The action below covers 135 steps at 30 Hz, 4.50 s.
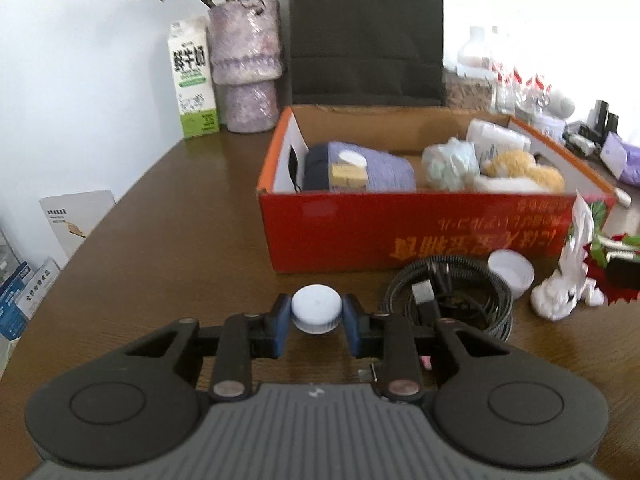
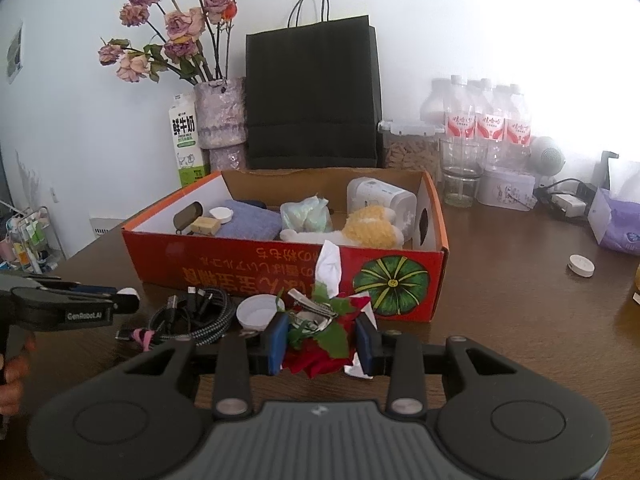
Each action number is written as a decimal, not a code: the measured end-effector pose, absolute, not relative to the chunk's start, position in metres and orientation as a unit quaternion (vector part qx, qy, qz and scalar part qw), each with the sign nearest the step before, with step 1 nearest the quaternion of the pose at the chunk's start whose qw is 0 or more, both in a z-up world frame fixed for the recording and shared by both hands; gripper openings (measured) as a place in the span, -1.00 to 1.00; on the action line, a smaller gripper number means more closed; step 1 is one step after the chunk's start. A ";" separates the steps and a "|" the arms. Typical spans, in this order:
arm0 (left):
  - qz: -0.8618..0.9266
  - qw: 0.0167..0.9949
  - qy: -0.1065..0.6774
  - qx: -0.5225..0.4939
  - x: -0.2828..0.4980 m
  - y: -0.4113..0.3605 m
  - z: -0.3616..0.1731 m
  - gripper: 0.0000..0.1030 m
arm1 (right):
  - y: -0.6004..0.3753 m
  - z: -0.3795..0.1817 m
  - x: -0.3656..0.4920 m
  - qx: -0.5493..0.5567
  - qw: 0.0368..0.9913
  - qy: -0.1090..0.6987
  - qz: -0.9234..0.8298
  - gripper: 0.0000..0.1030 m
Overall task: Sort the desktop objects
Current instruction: 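Carry the red ornament and white cap with both tools into the box, then open both tools to release the ornament and cap in the box, then withdraw both tools from the box back over the table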
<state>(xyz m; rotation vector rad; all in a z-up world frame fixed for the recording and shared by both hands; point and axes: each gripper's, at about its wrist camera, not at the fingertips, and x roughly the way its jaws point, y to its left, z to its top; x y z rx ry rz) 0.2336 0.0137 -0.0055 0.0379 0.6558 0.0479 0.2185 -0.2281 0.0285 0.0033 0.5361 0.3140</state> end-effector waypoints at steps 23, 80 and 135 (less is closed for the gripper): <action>-0.006 0.978 0.208 -0.009 0.269 -0.023 0.075 -0.44 | -0.196 0.098 0.269 0.000 0.968 0.187 0.170 -0.34; 0.047 0.977 0.209 0.027 0.322 -0.016 0.056 1.00 | -0.196 0.078 0.338 -0.017 0.961 0.238 0.142 1.00; -0.037 0.925 0.379 0.008 0.266 -0.046 -0.022 1.00 | -0.258 0.000 0.259 -0.002 0.932 0.342 0.120 1.00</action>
